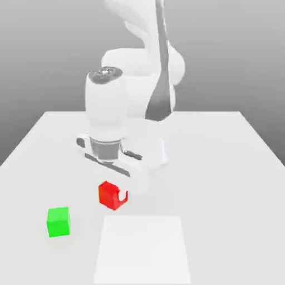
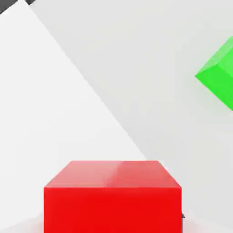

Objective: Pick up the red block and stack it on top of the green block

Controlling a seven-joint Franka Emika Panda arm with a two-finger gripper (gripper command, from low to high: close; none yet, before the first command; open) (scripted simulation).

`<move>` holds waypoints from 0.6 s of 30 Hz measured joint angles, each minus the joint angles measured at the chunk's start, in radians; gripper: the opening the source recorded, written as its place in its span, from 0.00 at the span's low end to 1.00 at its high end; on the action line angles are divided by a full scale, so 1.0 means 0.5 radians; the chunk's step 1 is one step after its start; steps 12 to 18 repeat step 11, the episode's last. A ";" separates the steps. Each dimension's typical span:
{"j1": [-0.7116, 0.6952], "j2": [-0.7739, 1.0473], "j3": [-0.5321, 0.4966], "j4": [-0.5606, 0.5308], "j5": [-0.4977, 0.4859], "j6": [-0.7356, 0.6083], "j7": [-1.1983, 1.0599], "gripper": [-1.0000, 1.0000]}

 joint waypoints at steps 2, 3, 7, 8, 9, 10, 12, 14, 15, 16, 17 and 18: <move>-0.121 0.044 -0.112 0.121 -0.016 -0.076 0.000 0.00; -0.163 0.098 -0.139 0.153 0.005 -0.055 -0.017 0.00; -0.204 0.367 -0.105 0.192 0.134 0.172 -0.111 0.00; -0.213 0.439 -0.088 0.196 0.162 0.239 -0.131 0.00; -0.218 0.477 -0.080 0.198 0.176 0.274 -0.142 1.00; -0.218 0.477 -0.080 0.198 0.176 0.274 -0.142 1.00; -0.218 0.477 -0.080 0.198 0.176 0.274 -0.142 1.00; -0.218 0.477 -0.080 0.198 0.176 0.274 -0.142 1.00; -0.218 0.477 -0.080 0.198 0.176 0.274 -0.142 1.00; -0.218 0.477 -0.080 0.198 0.176 0.274 -0.142 1.00; -0.218 0.477 -0.080 0.198 0.176 0.274 -0.142 1.00; -0.218 0.477 -0.080 0.198 0.176 0.274 -0.142 1.00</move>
